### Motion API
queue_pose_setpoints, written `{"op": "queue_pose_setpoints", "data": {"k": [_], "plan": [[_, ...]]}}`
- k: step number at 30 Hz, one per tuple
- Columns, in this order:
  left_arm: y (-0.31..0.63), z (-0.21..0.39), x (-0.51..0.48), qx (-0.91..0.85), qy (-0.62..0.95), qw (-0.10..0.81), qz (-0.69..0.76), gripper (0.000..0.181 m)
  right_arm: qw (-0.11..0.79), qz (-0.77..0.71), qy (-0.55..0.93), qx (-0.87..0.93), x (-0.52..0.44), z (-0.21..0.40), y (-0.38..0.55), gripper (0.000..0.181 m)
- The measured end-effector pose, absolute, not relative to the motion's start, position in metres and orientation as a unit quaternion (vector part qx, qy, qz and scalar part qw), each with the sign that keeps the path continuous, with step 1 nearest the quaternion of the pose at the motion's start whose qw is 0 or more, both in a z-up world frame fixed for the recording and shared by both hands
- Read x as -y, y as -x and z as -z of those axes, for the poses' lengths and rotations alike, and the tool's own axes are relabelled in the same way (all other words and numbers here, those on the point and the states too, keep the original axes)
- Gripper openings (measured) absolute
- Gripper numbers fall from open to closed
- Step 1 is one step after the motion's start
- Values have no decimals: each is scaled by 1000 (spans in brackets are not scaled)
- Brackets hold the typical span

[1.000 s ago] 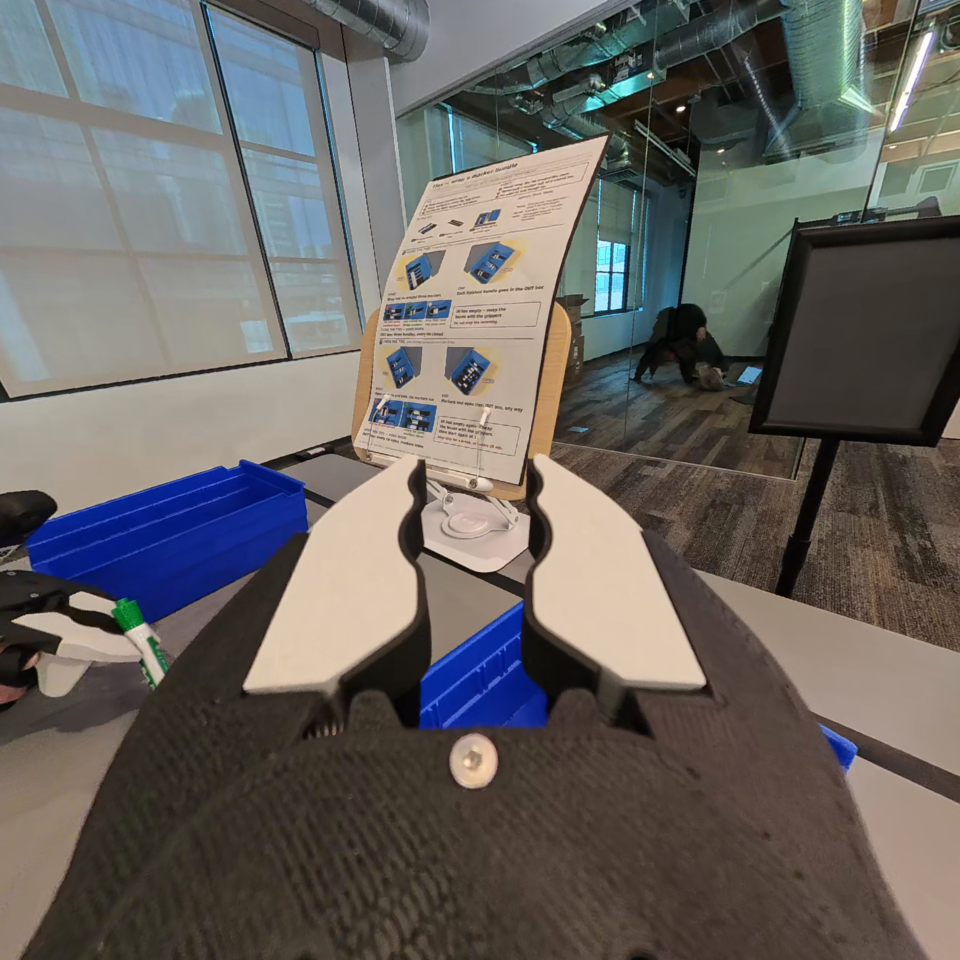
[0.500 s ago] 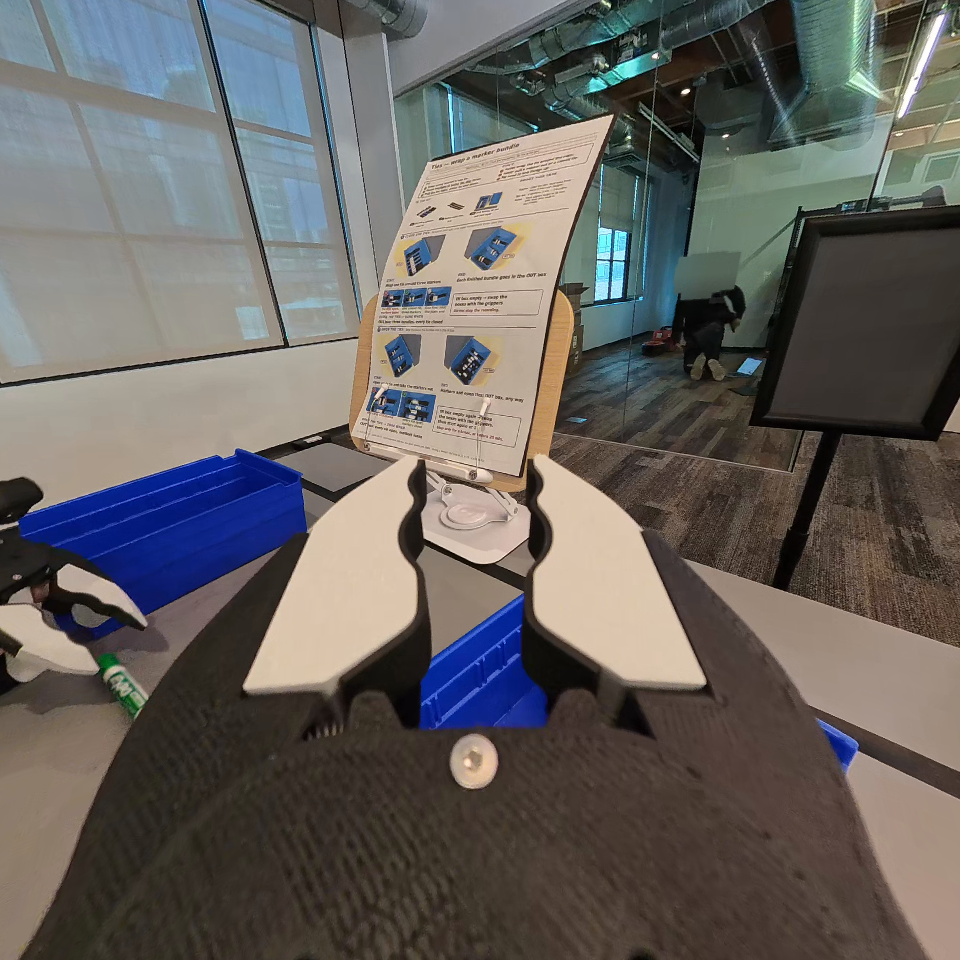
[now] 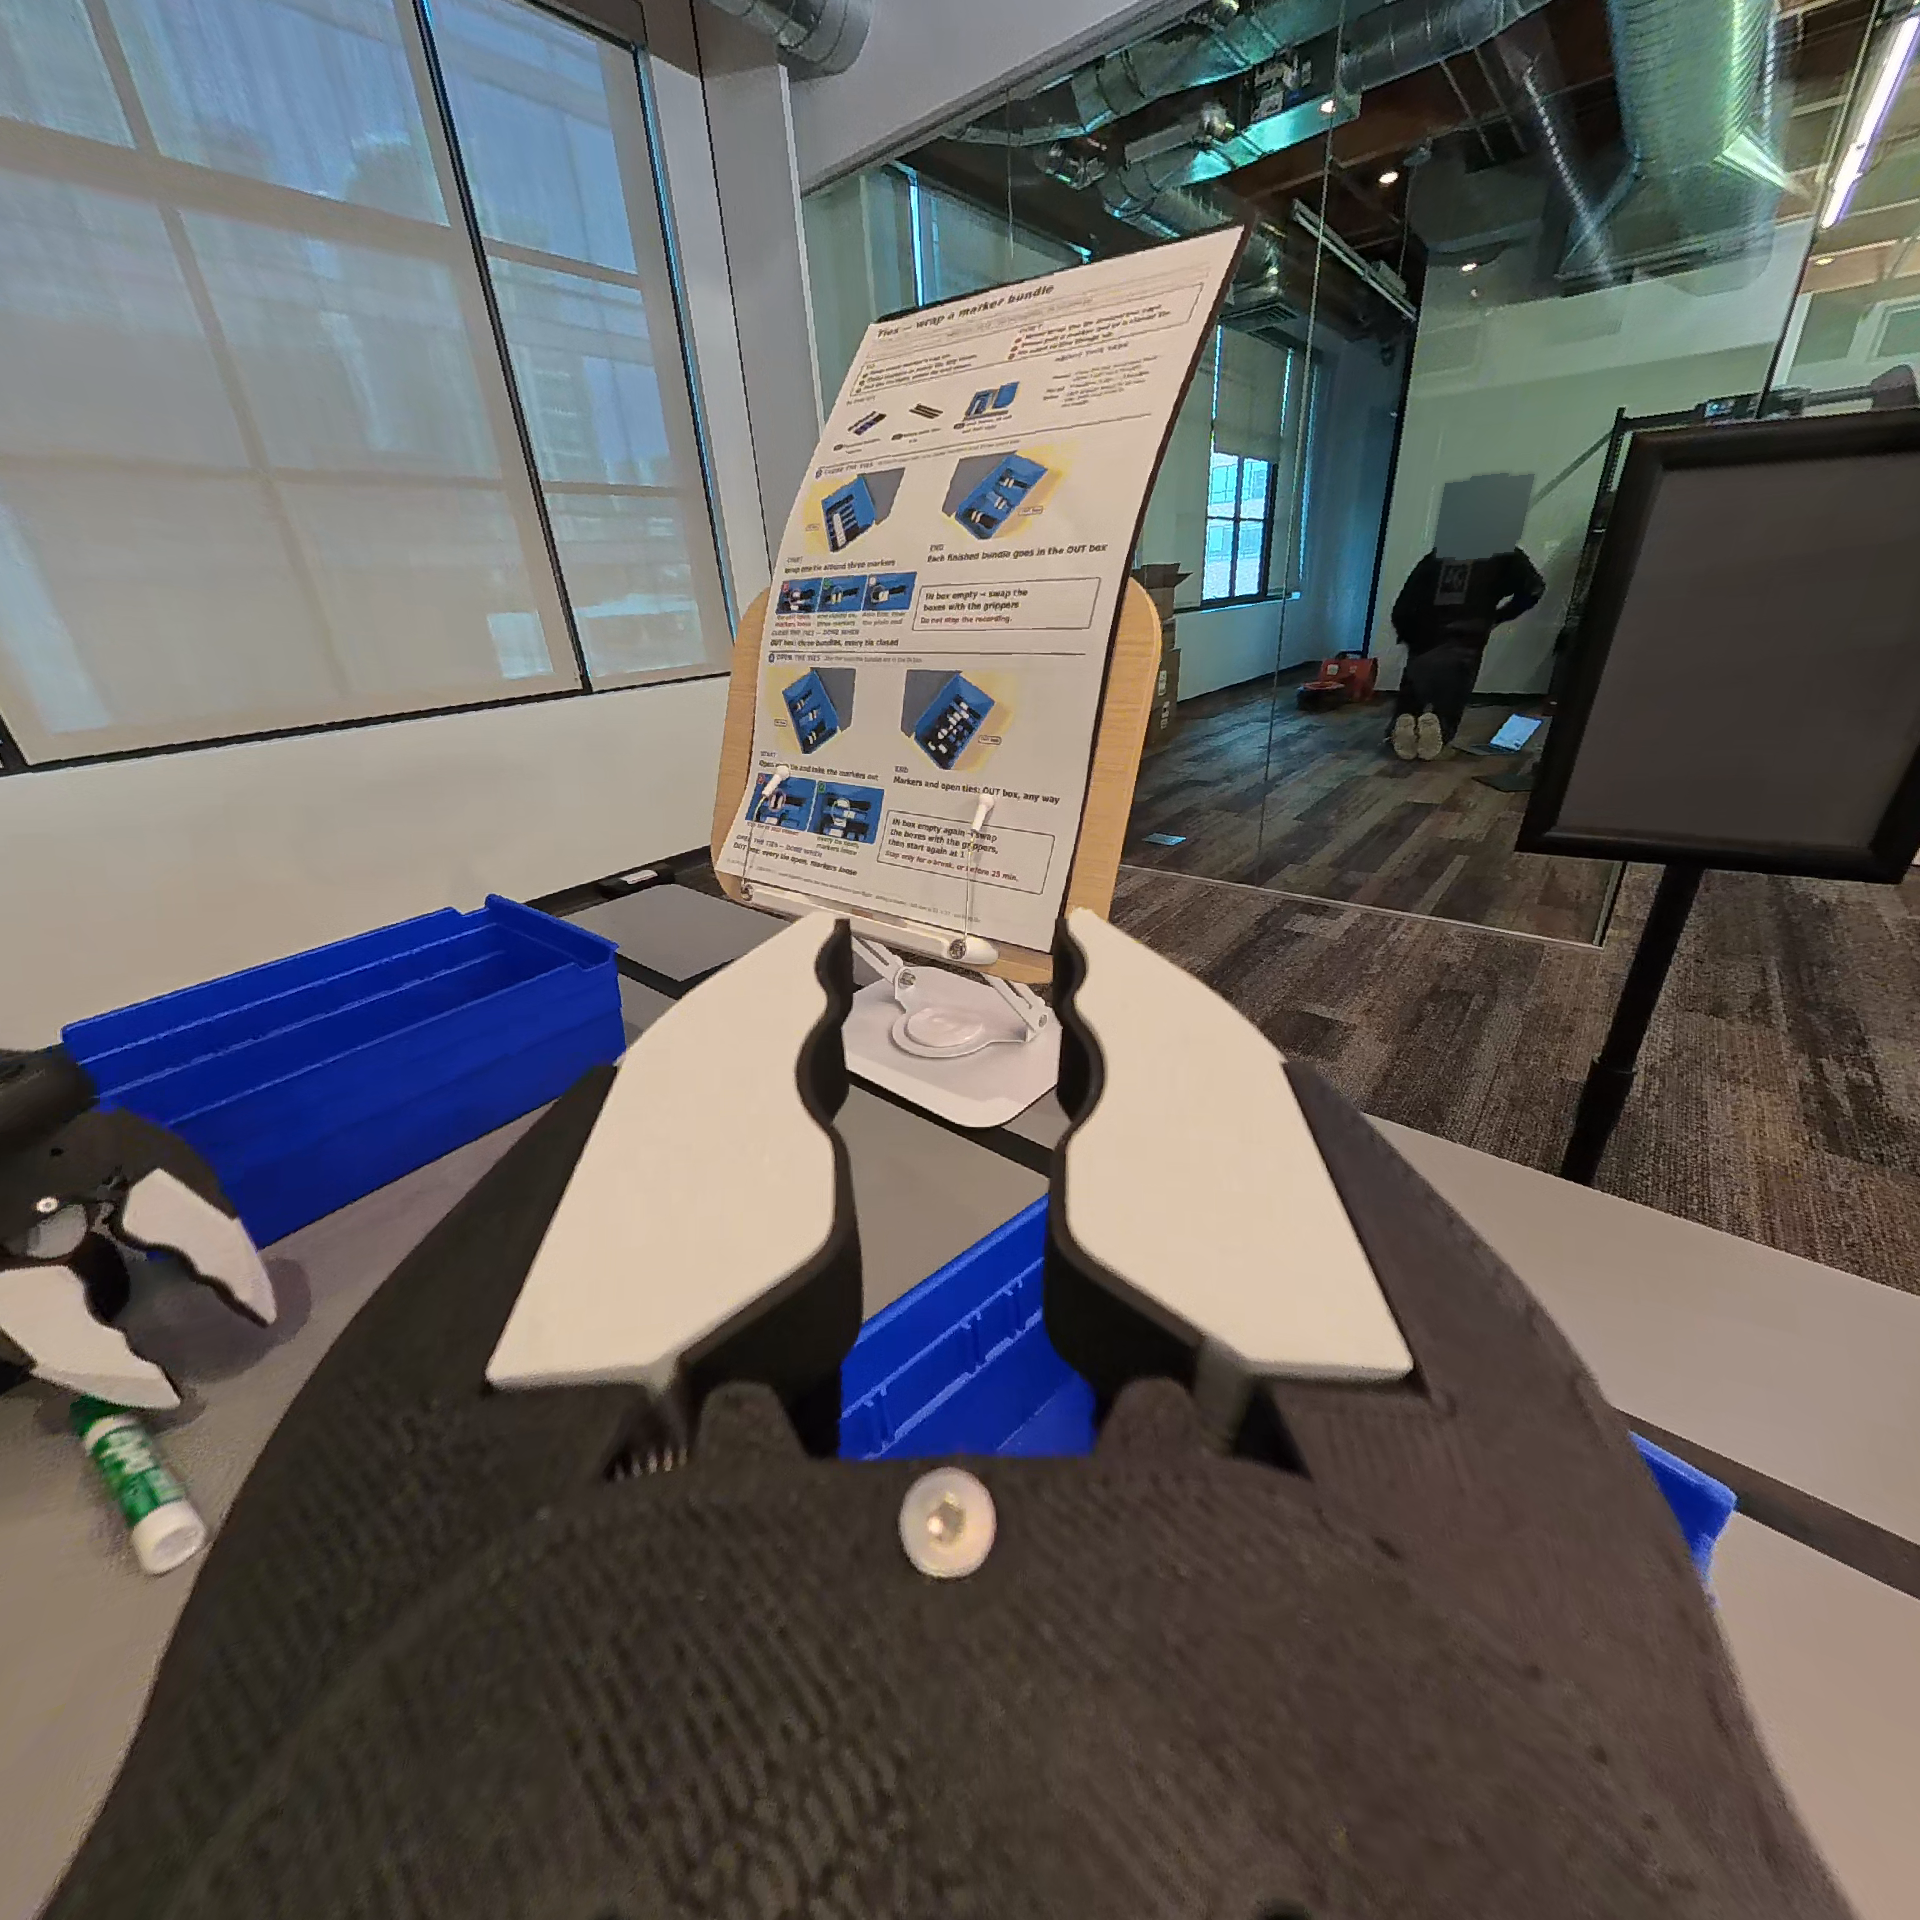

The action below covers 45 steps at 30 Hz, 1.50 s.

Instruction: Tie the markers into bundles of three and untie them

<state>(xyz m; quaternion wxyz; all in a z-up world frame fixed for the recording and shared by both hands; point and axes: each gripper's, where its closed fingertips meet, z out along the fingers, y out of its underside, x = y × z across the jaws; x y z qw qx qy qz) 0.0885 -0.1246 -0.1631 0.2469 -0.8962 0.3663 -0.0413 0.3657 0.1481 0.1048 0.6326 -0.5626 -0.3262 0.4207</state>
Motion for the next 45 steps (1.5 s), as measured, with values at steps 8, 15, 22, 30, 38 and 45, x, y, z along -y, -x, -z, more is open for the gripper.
{"op": "queue_pose_setpoints", "data": {"k": [8,15,22,30,38,45], "plan": [[-130,138,138,-349,882,264,176,33,633,-426,563,319,-150,-104,-371,37],[-149,172,196,-466,859,181,110,48,626,-429,565,324,-152,-102,-364,38],[-139,178,143,-477,852,209,55,18,625,-425,563,335,-146,-103,-359,38],[-122,178,63,-489,849,201,13,18,625,-429,562,331,-146,-102,-363,38],[-112,174,43,-507,841,183,-40,20,623,-434,562,328,-148,-100,-365,38],[-90,73,51,-423,848,318,-10,35,623,-433,561,332,-149,-102,-362,38]]}}
